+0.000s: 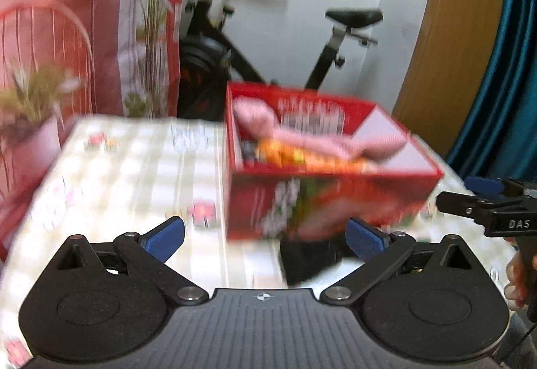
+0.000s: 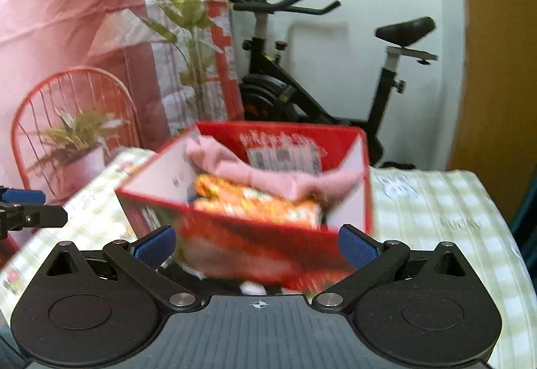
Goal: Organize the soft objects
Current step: 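Move both grippers down to the beige knit towel on the table, then grasp the beige towel with the left gripper while the right gripper grasps its other end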
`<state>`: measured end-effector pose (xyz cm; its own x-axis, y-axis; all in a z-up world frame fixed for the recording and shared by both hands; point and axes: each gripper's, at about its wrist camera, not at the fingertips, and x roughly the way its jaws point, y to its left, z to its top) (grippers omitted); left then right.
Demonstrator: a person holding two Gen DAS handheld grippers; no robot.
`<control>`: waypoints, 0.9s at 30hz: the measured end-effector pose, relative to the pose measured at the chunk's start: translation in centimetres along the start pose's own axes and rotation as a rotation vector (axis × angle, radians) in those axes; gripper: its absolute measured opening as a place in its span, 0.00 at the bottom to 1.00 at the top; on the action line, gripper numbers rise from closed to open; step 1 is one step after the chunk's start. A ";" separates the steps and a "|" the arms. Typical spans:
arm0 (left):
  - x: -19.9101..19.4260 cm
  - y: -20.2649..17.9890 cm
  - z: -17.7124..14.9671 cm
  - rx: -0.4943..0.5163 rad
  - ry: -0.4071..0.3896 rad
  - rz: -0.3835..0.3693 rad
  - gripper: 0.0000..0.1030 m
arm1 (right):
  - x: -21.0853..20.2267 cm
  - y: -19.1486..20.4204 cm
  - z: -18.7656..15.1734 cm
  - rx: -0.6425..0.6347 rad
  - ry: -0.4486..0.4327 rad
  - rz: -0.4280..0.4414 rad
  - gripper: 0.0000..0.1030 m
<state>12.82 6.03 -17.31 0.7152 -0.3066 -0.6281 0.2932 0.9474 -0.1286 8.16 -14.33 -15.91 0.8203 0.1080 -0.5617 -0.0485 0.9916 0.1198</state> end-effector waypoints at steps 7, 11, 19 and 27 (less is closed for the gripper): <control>3.7 -0.2 -4.0 0.001 0.086 -0.036 0.84 | -0.2 -0.4 -7.1 0.055 0.176 -0.009 0.99; 5.3 0.2 -5.4 -0.033 0.125 -0.047 0.81 | -0.1 -1.2 -9.1 0.102 0.253 -0.023 0.96; 6.7 0.6 -7.3 -0.071 0.199 -0.082 0.32 | 1.1 -2.2 -10.8 0.184 0.358 0.047 0.66; 5.1 0.9 -8.0 -0.100 0.205 -0.057 0.23 | 1.7 -1.2 -10.0 0.146 0.353 0.105 0.39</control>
<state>11.64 6.00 -26.82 0.5522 -0.3441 -0.7594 0.2576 0.9367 -0.2371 3.89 -14.61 -25.18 0.5675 0.2511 -0.7842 -0.0196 0.9562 0.2920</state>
